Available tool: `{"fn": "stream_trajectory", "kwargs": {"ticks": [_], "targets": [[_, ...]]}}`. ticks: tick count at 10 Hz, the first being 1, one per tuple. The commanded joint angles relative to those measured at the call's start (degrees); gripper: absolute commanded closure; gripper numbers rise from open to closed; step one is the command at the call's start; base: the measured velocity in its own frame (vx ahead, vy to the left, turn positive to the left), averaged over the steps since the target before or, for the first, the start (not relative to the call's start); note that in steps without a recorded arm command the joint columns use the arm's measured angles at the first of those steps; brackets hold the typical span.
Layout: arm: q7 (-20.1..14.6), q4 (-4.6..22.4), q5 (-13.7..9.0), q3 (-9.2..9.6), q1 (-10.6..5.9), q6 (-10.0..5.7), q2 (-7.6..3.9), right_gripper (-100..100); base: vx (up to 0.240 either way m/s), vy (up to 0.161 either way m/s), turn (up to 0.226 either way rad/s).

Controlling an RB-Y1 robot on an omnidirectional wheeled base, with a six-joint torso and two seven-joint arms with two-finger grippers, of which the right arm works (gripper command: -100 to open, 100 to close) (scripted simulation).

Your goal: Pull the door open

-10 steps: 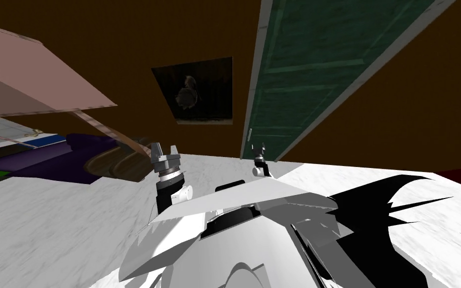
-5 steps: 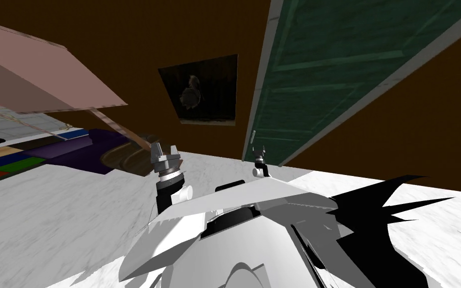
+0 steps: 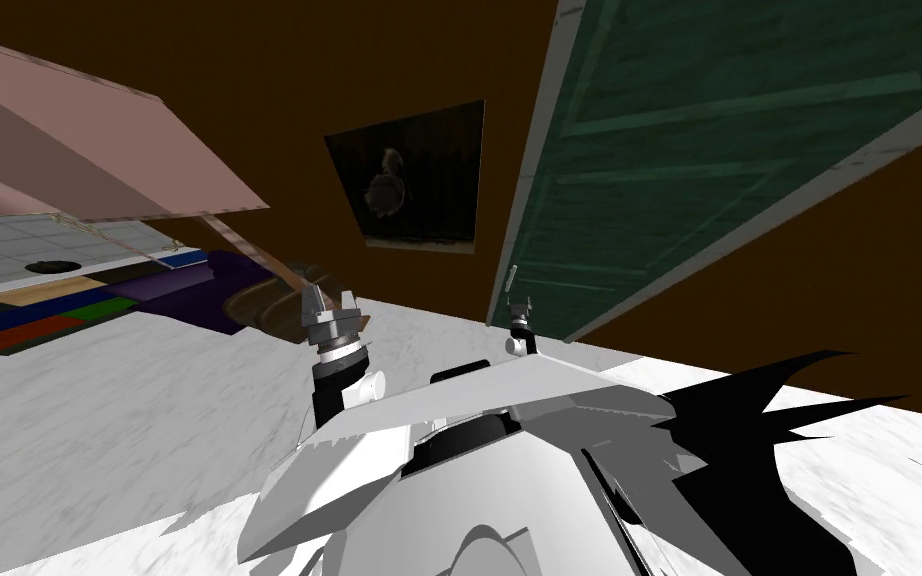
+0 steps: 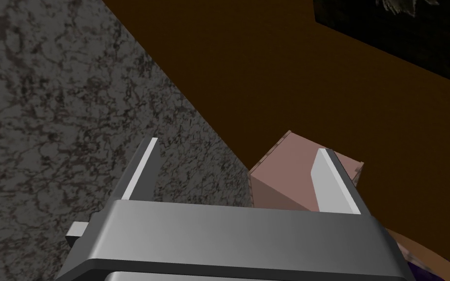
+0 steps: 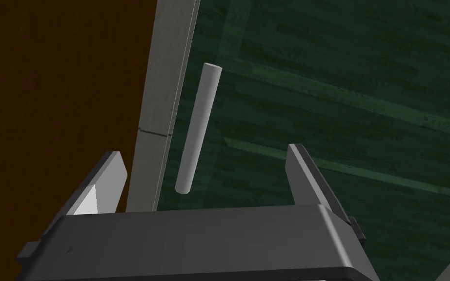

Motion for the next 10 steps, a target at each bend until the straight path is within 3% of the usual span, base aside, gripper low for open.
{"fn": "stream_trajectory", "kwargs": {"ticks": [1,5,6,10], "targets": [[-1.93,2.82,-0.95,-0.14,-0.79,-1.03,0.23,-100,0.07,-0.074,0.13],[-7.01,9.09,-3.94,-0.93,-2.5,-2.54,0.41,-100,0.074,-0.079,0.13],[-7.01,9.09,-3.94,-0.93,-2.5,-2.54,0.41,-100,0.066,-0.078,0.077],[-11.13,14.18,-6.36,-1.58,-3.9,-3.76,0.65,-100,0.051,-0.077,0.108]]}}
